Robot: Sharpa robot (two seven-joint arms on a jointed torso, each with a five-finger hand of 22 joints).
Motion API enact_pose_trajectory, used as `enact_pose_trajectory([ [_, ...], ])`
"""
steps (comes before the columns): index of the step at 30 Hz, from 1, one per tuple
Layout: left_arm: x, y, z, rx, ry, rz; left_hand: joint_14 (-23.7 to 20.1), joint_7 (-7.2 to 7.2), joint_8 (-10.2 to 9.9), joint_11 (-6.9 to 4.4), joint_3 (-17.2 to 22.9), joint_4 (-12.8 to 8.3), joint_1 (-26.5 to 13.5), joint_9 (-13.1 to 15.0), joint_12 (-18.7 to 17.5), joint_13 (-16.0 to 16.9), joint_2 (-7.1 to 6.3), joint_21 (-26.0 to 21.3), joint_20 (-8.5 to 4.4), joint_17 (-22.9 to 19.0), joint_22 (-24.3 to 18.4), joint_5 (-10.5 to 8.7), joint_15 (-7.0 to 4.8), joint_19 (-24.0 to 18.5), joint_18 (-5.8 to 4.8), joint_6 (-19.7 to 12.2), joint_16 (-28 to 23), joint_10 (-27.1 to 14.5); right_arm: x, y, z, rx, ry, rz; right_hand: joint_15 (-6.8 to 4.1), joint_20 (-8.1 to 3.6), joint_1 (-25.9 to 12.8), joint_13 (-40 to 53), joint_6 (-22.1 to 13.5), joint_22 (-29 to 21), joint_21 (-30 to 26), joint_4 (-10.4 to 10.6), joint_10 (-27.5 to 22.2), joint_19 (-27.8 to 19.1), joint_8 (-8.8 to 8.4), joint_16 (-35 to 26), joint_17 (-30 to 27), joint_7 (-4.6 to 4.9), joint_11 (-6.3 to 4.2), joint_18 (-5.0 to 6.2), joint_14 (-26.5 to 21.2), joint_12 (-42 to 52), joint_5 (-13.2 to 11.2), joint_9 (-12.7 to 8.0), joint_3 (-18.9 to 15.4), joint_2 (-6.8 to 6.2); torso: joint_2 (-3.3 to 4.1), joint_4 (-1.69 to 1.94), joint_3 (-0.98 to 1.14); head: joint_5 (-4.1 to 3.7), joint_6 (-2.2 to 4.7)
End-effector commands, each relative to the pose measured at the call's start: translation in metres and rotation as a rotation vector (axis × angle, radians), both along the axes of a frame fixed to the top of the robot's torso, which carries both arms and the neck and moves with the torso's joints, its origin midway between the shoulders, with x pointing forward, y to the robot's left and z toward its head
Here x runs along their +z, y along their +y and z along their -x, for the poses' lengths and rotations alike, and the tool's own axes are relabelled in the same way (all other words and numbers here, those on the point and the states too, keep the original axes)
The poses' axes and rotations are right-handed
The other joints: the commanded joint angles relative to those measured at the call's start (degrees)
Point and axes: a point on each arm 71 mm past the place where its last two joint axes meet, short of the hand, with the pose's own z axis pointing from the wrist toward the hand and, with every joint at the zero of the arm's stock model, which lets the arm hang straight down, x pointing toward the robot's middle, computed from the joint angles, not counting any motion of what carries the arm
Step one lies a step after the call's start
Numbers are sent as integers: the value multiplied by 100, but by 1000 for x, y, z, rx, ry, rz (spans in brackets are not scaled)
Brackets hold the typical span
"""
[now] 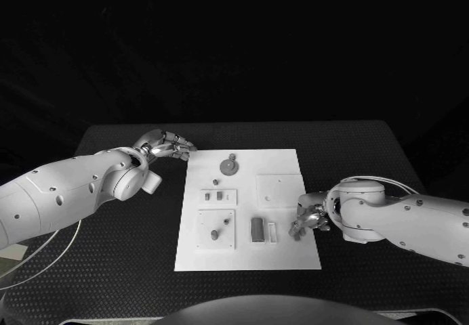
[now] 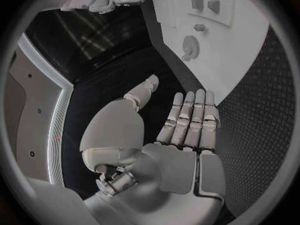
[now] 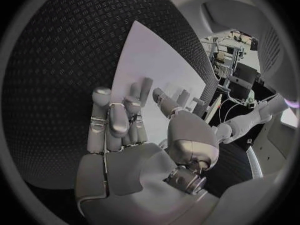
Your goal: Assemble the parts on the task board
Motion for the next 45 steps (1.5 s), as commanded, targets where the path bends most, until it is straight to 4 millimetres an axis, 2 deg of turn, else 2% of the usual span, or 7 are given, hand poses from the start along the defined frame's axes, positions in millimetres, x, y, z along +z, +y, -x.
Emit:
enact_pose_trajectory([
  [1,0,-3,1,-17,2,13,-20,84,26,-2,3,30,-37,-5,20,-9,6,20,8,6,-6,23,-1,-39,102,3,-24,-4,-18,-5,9,64,10,122,-28,5,95,-9,-57,111,27,-73,35,-31,-48,-4,-13,35,-15,149,-19,11,35,-16,-7,20,-1,3,-2,-6,-11],
  [20,0,-2,1,-18,8,12,-19,86,25,-2,-2,34,-41,-7,19,-11,7,20,9,11,-8,23,-1,-39,102,-2,-26,-3,-26,3,13,136,-48,176,-17,22,614,-33,-80,107,42,-140,29,-69,-92,-30,-87,47,-4,149,-61,2,36,1,-61,44,-2,0,-3,-24,-30],
  [23,0,-2,1,-19,9,12,-19,86,24,-2,-2,34,-41,-7,19,-11,6,20,9,12,-9,23,-1,-39,102,-4,-27,-3,-26,4,14,129,-43,157,-2,19,900,-42,-171,110,45,-150,19,-93,-155,-43,-120,71,16,149,-89,-6,37,-21,-28,144,-1,2,0,-31,-33],
  [27,0,-2,1,-18,9,11,-18,87,23,-2,-3,35,-42,-8,20,-12,7,21,9,14,-9,23,-1,-39,102,-6,-27,-2,-26,5,15,90,-11,95,32,28,1217,-42,-227,116,59,-157,20,-119,-214,-33,-101,103,49,149,-88,5,38,-58,-12,403,-2,4,4,-35,-34],
  [31,0,-2,1,-19,10,11,-18,88,22,-3,-3,36,-42,-8,20,-12,8,21,9,15,-9,23,-1,-38,103,-8,-27,-1,-26,5,17,41,25,24,34,37,1442,-45,-207,114,64,-151,27,-143,-223,-29,-99,100,48,149,-90,12,38,-74,100,600,1,3,5,-35,-33],
  [36,0,-2,0,-19,11,11,-16,89,21,-3,-4,37,-42,-9,20,-12,10,22,8,17,-10,23,-2,-37,103,-11,-27,0,-25,3,18,-49,48,-79,38,63,1473,-49,-173,111,73,-148,44,-139,-221,-22,-74,100,49,149,-75,21,37,-84,186,648,0,5,3,-38,-37],
  [45,-1,-2,0,-20,12,11,-15,89,20,-3,-5,38,-41,-10,20,-13,12,22,8,20,-10,23,-2,-36,104,-13,-27,0,-15,-1,12,-183,60,-205,27,67,1483,-48,-119,112,96,-152,82,-117,-204,-2,-30,86,35,149,-34,45,37,-87,224,634,-1,4,-2,-36,-41],
])
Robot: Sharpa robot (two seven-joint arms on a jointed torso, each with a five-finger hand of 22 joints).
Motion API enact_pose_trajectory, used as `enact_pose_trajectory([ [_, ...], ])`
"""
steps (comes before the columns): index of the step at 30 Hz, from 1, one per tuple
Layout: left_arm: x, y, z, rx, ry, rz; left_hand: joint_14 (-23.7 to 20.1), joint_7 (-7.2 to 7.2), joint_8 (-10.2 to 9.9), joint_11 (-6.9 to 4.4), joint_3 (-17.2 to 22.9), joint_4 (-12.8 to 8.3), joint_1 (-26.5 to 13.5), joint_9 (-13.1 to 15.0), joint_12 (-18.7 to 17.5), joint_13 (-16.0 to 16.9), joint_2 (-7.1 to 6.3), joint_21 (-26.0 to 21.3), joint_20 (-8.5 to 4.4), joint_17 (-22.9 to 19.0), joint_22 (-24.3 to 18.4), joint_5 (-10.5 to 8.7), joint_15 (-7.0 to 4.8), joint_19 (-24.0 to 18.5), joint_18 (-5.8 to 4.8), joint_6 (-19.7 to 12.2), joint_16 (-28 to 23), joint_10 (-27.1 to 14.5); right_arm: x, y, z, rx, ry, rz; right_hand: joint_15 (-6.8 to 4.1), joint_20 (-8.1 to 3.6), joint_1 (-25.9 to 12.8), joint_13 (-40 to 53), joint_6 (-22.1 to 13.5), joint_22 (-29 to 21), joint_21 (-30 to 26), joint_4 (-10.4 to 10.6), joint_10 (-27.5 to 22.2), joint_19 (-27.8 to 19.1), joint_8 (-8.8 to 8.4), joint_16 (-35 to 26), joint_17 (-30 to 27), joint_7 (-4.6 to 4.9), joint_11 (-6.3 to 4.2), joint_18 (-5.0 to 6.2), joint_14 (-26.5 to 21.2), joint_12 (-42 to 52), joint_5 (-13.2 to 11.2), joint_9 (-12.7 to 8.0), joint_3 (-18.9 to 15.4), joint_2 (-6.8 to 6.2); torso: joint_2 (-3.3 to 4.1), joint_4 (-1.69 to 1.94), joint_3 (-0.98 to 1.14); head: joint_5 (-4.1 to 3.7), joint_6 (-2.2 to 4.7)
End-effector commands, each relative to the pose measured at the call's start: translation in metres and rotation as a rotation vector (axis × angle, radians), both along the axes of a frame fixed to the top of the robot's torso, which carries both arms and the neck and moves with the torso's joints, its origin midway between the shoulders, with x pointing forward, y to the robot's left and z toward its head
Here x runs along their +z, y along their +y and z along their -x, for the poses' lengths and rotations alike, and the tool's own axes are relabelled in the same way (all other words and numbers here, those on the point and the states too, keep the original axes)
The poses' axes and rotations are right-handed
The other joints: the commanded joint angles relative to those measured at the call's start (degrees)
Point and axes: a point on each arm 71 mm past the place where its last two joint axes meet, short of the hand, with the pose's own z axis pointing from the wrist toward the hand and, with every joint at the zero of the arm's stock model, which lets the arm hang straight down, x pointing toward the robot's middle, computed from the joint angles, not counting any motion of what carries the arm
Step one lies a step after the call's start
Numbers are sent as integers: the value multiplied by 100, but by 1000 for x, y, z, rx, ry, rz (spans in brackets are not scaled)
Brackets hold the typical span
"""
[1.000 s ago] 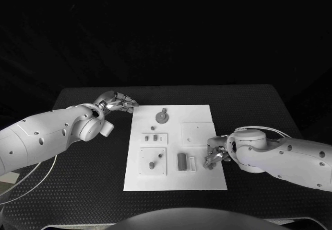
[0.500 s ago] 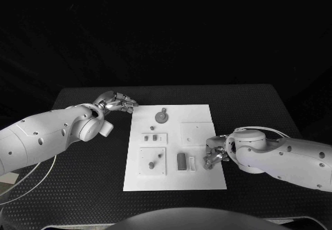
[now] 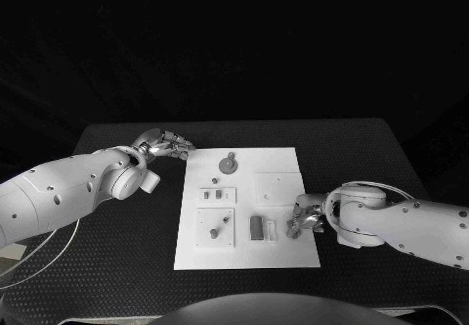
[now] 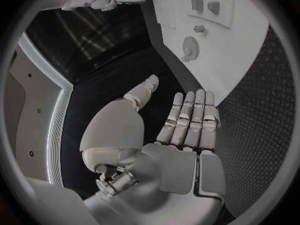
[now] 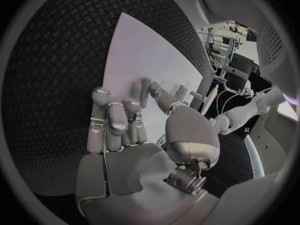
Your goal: Assemble the parts on the task board
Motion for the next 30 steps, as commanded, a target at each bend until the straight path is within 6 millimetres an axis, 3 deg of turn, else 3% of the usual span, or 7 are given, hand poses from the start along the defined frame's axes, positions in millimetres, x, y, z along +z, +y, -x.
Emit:
enact_pose_trajectory([
  [1,0,-2,0,-14,4,11,-15,89,21,-3,-5,38,-41,-5,20,-10,12,22,8,6,-7,23,-3,-36,104,-13,-27,0,-5,1,5,-89,64,-89,-12,7,447,-3,-162,112,29,2,56,8,-949,19,3,201,4,127,44,24,19,-9,35,412,0,0,-6,3,-6],
  [12,0,-2,0,-13,5,10,-15,90,21,-3,-7,38,-39,-5,19,-11,11,23,7,9,-8,23,-3,-36,104,-14,-29,0,6,8,11,-99,61,-150,-18,5,447,-4,-148,111,35,2,67,15,-946,19,-6,196,-1,127,46,30,19,-11,43,396,0,2,-6,7,-14],
  [30,0,-3,0,-15,5,11,-15,90,22,-3,-8,37,-35,-6,19,-13,12,23,7,14,-10,23,-3,-36,105,-15,-31,0,3,18,8,-105,94,-176,-18,5,447,-4,-148,111,35,2,67,15,-946,19,-6,196,-1,127,46,30,19,-11,43,396,1,-2,-4,6,-18],
])
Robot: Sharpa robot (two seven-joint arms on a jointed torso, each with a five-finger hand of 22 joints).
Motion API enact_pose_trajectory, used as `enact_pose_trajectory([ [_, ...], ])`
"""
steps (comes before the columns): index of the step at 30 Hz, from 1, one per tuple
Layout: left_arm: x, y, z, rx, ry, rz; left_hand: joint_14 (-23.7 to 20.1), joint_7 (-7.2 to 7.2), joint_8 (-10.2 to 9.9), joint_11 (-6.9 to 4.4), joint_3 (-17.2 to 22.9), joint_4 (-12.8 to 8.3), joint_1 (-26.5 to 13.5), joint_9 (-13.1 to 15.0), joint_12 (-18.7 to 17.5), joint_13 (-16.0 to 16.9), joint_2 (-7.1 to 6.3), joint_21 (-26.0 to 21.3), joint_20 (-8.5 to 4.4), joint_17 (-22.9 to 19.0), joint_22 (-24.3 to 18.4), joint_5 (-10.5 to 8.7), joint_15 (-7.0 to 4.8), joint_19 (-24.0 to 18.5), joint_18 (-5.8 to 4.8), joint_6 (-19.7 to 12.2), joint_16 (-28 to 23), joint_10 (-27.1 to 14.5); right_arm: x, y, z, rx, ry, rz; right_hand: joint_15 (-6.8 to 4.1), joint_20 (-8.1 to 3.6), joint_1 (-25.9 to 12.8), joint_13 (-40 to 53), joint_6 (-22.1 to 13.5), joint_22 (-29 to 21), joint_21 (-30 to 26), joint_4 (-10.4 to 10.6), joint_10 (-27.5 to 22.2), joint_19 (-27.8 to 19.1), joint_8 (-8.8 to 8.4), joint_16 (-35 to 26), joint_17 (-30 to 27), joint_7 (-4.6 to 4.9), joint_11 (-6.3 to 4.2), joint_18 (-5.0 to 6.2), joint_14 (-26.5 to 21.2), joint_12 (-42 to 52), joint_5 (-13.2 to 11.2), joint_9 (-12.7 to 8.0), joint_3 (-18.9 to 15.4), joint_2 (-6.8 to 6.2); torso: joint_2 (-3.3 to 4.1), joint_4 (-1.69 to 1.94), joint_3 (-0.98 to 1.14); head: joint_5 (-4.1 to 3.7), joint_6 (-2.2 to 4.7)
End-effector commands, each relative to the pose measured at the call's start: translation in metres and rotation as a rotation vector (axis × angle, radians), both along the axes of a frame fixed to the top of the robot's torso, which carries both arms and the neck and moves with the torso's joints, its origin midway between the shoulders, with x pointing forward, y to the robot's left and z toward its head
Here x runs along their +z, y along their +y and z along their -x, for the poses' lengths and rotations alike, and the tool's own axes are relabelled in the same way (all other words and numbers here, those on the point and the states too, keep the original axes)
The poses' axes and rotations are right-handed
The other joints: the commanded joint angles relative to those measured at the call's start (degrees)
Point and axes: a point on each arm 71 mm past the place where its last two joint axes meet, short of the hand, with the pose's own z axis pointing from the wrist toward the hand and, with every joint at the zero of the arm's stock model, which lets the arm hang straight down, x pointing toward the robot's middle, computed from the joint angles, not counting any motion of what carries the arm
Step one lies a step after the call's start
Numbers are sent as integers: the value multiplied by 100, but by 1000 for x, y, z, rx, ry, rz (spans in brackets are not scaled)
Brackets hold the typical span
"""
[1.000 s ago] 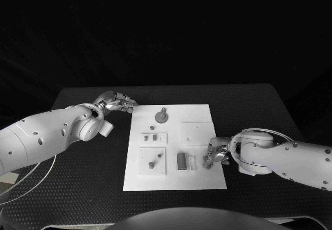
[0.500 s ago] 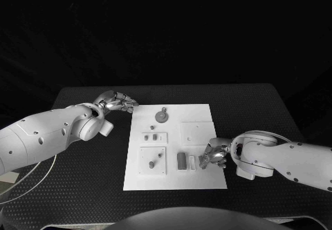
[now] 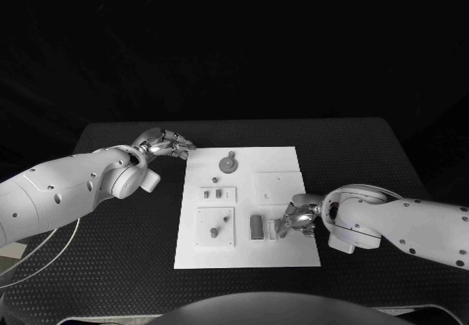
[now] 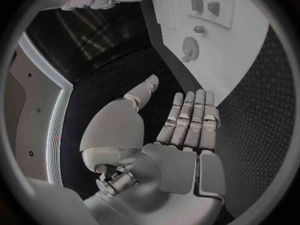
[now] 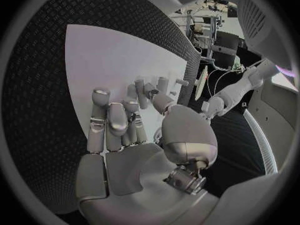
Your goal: Assemble the parts on the task board
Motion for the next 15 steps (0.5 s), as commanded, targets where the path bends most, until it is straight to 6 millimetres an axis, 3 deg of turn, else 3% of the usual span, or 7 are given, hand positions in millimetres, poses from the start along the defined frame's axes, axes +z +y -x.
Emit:
enact_pose_trajectory([
  [1,0,-3,0,-13,3,11,-15,90,24,-3,-8,37,-35,-6,19,-9,12,23,7,9,-5,23,-3,-36,105,-15,-31,0,-1,3,0,3,20,-18,-12,0,179,-5,16,111,35,3,36,16,17,19,-5,15,-8,129,22,28,39,28,46,128,0,1,0,-2,1],
  [15,0,-3,1,-14,5,11,-15,90,24,-3,-8,37,-35,-6,19,-9,12,23,7,10,-5,23,-3,-36,105,-15,-32,0,-3,13,0,23,49,-29,-12,0,179,-5,16,111,35,3,36,16,17,19,-5,15,-8,129,22,28,39,28,46,128,2,3,-3,6,-17],
])
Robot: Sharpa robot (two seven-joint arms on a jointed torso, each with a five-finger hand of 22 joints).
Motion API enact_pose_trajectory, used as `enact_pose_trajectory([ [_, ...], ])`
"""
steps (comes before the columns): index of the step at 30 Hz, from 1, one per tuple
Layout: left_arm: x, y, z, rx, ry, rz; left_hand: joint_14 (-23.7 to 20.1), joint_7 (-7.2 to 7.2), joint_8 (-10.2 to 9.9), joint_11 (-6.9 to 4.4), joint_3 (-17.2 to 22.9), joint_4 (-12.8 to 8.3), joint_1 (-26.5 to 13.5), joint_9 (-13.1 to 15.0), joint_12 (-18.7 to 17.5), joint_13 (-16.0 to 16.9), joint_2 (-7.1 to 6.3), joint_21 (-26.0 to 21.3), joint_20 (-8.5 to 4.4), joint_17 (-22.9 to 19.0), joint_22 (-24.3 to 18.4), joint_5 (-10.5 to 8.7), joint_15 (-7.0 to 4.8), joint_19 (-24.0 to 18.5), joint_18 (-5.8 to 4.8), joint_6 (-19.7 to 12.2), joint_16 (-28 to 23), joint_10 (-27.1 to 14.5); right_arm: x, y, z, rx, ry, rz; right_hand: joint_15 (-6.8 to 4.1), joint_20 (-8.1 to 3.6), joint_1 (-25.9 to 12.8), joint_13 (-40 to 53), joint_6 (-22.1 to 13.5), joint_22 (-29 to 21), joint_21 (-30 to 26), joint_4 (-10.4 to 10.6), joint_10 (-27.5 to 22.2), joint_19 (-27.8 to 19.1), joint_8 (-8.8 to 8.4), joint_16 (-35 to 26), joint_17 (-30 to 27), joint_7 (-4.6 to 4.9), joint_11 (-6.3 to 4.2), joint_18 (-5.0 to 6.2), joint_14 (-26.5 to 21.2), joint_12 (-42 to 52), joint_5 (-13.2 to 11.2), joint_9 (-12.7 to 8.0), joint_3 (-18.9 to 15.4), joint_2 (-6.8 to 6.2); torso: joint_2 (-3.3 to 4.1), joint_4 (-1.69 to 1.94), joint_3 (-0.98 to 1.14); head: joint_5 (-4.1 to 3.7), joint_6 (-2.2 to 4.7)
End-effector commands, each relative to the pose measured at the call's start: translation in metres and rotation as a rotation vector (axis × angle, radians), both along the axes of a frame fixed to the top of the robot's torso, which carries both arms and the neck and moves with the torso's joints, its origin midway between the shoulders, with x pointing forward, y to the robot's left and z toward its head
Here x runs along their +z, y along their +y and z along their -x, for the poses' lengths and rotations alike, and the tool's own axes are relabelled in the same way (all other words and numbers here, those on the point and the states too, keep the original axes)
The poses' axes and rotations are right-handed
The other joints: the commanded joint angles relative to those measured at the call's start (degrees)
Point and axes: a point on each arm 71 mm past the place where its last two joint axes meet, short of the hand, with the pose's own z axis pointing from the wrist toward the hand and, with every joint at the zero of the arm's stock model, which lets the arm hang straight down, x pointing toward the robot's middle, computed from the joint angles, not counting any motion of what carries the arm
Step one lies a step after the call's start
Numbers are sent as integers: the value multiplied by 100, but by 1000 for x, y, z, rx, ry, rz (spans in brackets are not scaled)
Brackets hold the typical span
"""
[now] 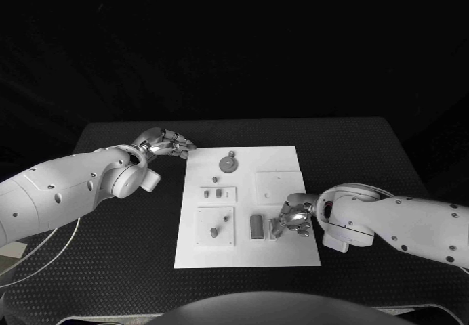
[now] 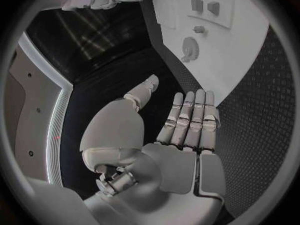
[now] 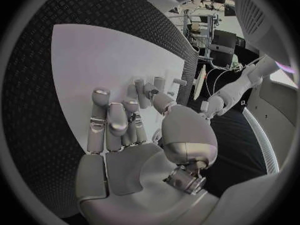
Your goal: Assemble the parts on the task board
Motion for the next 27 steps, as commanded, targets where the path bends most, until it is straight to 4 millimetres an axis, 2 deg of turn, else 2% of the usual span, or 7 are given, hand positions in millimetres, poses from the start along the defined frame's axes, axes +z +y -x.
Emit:
enact_pose_trajectory([
  [1,0,-2,1,-14,5,11,-15,90,24,-3,-8,37,-36,-7,19,-9,13,23,8,11,-6,23,-3,-36,105,-15,-32,0,-2,3,2,20,36,-7,-22,-6,155,-6,10,109,36,10,38,9,20,14,-22,24,-7,129,23,29,15,20,36,107,2,2,-3,5,-9],
  [13,0,-2,1,-13,6,10,-16,90,25,-2,-10,40,-35,-8,17,-12,15,23,8,15,-8,23,-2,-37,104,-16,-35,-3,-4,3,2,20,53,-2,-22,-6,151,-6,10,108,35,10,39,9,19,14,-24,24,-7,129,23,29,15,19,35,103,-1,-2,0,16,-23],
  [14,0,-2,1,-13,6,10,-16,90,25,-2,-10,40,-35,-8,17,-12,15,23,8,16,-8,23,-2,-37,104,-16,-35,-3,-4,3,1,19,54,-3,-17,8,39,-10,9,104,33,46,34,9,15,5,-45,30,2,117,12,24,8,14,-25,34,-1,-2,0,17,-26],
  [27,0,-1,1,-12,6,10,-16,91,26,-1,-12,41,-35,-8,16,-13,14,23,8,19,-9,23,-2,-38,104,-17,-37,-3,-5,3,0,19,57,-4,-21,3,-506,-39,40,60,-18,185,31,55,-33,-26,-80,31,-2,129,18,3,14,-55,-17,-219,-1,0,-2,22,-39],
])
